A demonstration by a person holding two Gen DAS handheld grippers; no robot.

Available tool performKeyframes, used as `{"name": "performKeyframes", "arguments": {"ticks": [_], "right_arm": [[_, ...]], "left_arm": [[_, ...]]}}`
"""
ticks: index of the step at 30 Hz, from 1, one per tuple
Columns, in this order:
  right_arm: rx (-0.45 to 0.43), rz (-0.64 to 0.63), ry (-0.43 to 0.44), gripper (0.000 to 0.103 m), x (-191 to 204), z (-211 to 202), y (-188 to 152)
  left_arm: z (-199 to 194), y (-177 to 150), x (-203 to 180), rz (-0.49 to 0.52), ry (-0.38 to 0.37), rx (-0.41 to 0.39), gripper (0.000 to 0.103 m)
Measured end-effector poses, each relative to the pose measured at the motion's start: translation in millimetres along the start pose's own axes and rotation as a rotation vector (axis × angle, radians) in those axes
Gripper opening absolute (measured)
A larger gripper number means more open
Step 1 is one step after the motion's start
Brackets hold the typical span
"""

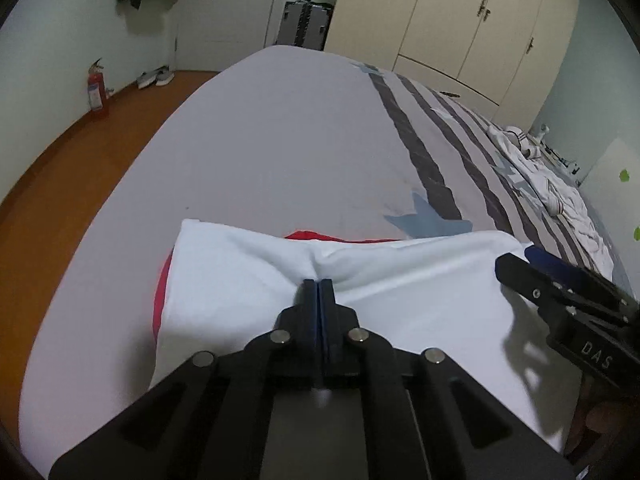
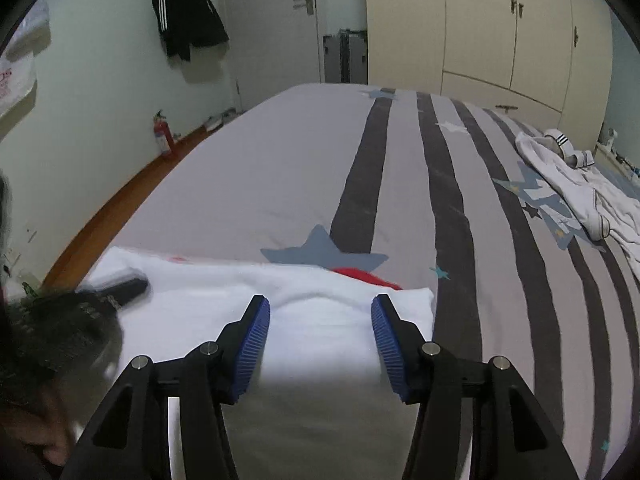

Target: Fold clothes

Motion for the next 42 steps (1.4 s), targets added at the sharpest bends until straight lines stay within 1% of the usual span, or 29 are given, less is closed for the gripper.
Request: {"name": "performKeyframes", "arguments": {"ticks": [2,4,5,6,8,9,10,11,12,14,16,17,18,19,21,23,25,28,30,32,34,35,37,38,39,40,42], "right_arm": [[-0.004,0.013,0.004,0.049,-3,3,0],[-0.005,0.043,0.025,0.048,-6,0,2],[-0.009,0.059,0.032,0.043,-7,-5,4],[-0.019,0.079,0.022,0.042,-13,-10,9],[-0.043,0.115,-0.015,0.042,-26,-21,18],[-0.044,0.129,-0.041,0.042,-35,-22,17],[-0.015,0.147,-0.058,0.042,-45,-17,9],[0.037,0.165,-0.043,0.044,-50,-7,-4],[0.046,0.16,-0.028,0.044,-50,-3,-9],[0.026,0.121,-0.015,0.045,-49,-2,-9],[0.024,0.112,-0.009,0.045,-50,-5,-5],[0.025,0.118,-0.008,0.046,-52,-7,-3],[0.017,0.125,-0.012,0.046,-56,-12,0],[0.003,0.133,-0.018,0.046,-59,-18,3],[-0.033,0.157,-0.015,0.046,-65,-37,9],[-0.062,0.152,0.018,0.046,-61,-62,10],[-0.086,0.099,0.061,0.046,-41,-93,4],[-0.107,0.056,0.098,0.046,-9,-133,-14],[-0.114,0.048,0.099,0.046,8,-150,-29],[-0.116,0.02,0.077,0.046,22,-155,-45],[-0.117,0.013,0.052,0.046,27,-150,-59],[-0.113,0.013,0.036,0.046,26,-144,-64],[-0.08,0.014,0.019,0.046,24,-128,-83],[-0.066,0.017,0.014,0.046,21,-119,-93],[-0.076,0.0,0.013,0.046,21,-116,-97],[-0.075,-0.011,0.016,0.045,22,-118,-93],[-0.06,-0.008,0.025,0.045,20,-121,-84]], "left_arm": [[-2,1,-2,0.013,0.002,0.001,0.003],[-6,8,0,-0.008,0.001,0.017,0.003],[-10,15,1,-0.012,0.008,0.005,0.003],[-17,24,3,-0.017,0.008,-0.027,0.003],[-16,25,22,-0.018,0.055,-0.015,0.003],[-15,25,31,-0.018,0.08,-0.006,0.003],[-11,19,38,-0.021,0.086,0.024,0.003],[-10,15,42,-0.028,0.08,0.03,0.003],[-9,13,47,-0.035,0.072,0.034,0.003],[-9,13,54,-0.051,0.064,0.04,0.003],[-17,23,59,-0.069,0.079,0.019,0.003],[-23,30,62,-0.092,0.092,-0.009,0.003],[-29,34,64,-0.098,0.107,-0.022,0.007],[-34,38,66,-0.103,0.123,-0.033,0.008],[-59,43,57,-0.087,0.078,-0.06,0.008],[-85,45,47,-0.058,0.026,-0.091,0.009],[-117,28,26,-0.017,-0.015,-0.121,0.013],[-135,1,2,-0.001,-0.042,-0.131,0.019],[-147,-18,-14,0.008,-0.06,-0.137,0.022],[-159,-36,-30,0.017,-0.077,-0.143,0.022],[-154,-60,-27,-0.031,-0.058,-0.098,0.022],[-137,-64,-16,-0.036,-0.047,-0.077,0.022],[-120,-84,-10,0.026,-0.039,-0.046,0.021],[-124,-82,-12,0.029,-0.04,-0.042,0.021],[-129,-79,-14,0.029,-0.041,-0.04,0.021],[-134,-76,-17,0.029,-0.043,-0.038,0.021],[-144,-56,-3,-0.014,-0.027,-0.095,0.021]]}}
Point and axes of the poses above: each gripper's, at about its wrist camera, not at the fingertips, and z roughly the way its jaws point, x to its left, y to its top, the point moved 7 cm from there along z, roughly the way its jaws point, and after that the axes turned 14 degrees about -x, right-handed, at the moved point
